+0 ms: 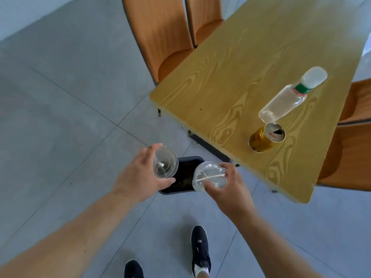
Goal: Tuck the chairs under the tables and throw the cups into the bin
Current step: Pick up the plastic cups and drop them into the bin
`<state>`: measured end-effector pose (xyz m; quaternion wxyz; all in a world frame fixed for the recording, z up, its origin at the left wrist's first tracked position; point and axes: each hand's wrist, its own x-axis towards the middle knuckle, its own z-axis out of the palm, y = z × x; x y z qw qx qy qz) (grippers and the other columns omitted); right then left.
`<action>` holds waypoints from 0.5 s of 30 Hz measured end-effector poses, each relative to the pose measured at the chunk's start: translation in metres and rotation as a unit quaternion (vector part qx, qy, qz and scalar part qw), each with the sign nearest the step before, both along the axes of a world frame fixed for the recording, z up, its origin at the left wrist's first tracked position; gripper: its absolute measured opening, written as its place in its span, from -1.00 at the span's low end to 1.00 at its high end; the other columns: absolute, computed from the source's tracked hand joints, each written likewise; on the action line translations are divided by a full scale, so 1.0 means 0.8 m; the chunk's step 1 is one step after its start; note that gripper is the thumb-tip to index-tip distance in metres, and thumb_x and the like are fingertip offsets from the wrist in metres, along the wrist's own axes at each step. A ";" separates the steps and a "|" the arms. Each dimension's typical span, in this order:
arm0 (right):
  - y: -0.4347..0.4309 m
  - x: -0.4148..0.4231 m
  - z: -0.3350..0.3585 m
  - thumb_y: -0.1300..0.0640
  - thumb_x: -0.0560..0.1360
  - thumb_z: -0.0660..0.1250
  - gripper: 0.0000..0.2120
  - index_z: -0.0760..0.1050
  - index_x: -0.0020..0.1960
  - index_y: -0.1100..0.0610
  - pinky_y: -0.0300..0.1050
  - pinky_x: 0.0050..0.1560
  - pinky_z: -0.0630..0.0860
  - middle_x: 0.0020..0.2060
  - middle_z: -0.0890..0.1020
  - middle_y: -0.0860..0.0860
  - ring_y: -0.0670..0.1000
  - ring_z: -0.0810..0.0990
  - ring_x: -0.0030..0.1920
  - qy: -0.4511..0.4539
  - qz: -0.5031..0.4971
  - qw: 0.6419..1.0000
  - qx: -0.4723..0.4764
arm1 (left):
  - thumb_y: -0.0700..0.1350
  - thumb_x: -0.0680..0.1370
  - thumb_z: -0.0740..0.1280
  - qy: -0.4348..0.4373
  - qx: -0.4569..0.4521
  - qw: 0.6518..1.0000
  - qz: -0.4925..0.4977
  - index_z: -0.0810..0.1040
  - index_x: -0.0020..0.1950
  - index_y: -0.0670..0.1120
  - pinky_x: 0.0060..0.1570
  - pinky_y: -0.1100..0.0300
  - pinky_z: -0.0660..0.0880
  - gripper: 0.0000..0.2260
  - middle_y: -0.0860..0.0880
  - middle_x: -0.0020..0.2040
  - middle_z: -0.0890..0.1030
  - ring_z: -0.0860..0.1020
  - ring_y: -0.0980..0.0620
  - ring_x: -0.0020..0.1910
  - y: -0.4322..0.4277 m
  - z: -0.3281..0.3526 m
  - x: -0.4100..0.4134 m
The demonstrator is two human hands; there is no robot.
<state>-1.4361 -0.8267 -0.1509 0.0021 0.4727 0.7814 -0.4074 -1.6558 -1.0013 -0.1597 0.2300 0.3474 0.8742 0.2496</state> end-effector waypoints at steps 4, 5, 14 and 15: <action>0.014 -0.003 -0.100 -0.21 0.45 0.49 -0.35 0.27 0.42 -0.15 0.02 0.01 0.50 0.32 0.47 -0.04 -0.03 0.47 0.08 -0.018 -0.030 0.999 0.000 | 0.34 0.23 0.60 -0.006 -0.012 1.000 0.019 0.17 0.50 0.31 0.09 0.04 0.50 -0.05 0.08 0.32 0.42 0.54 -0.02 0.17 0.009 -0.093 -0.001; 0.020 -0.007 -0.119 -0.21 0.45 0.50 -0.34 0.27 0.43 -0.14 0.00 0.01 0.48 0.33 0.47 -0.03 -0.03 0.46 0.08 -0.019 -0.036 0.999 0.001 | 0.33 0.23 0.61 -0.004 -0.017 0.999 0.027 0.18 0.49 0.30 0.06 0.04 0.50 -0.05 0.07 0.31 0.41 0.56 -0.04 0.12 0.014 -0.109 -0.002; 0.031 -0.026 -0.181 -0.38 0.39 0.47 -0.19 0.25 0.49 -0.13 -0.06 -0.10 0.49 0.22 0.46 -0.10 -0.17 0.60 -0.08 0.001 -0.047 0.998 -0.048 | 0.44 0.16 0.58 -0.012 -0.078 0.996 0.040 0.11 0.55 0.25 0.12 -0.05 0.50 0.09 0.00 0.47 0.38 0.53 -0.11 0.29 0.042 -0.165 0.001; 0.028 -0.022 -0.177 -0.38 0.40 0.45 -0.23 0.26 0.48 -0.15 -0.05 -0.11 0.51 0.23 0.46 -0.13 -0.19 0.60 -0.09 -0.006 -0.040 0.998 -0.051 | 0.44 0.17 0.56 -0.015 -0.082 0.996 0.039 0.12 0.57 0.22 0.16 -0.06 0.50 0.09 -0.01 0.49 0.37 0.50 -0.12 0.34 0.040 -0.161 0.003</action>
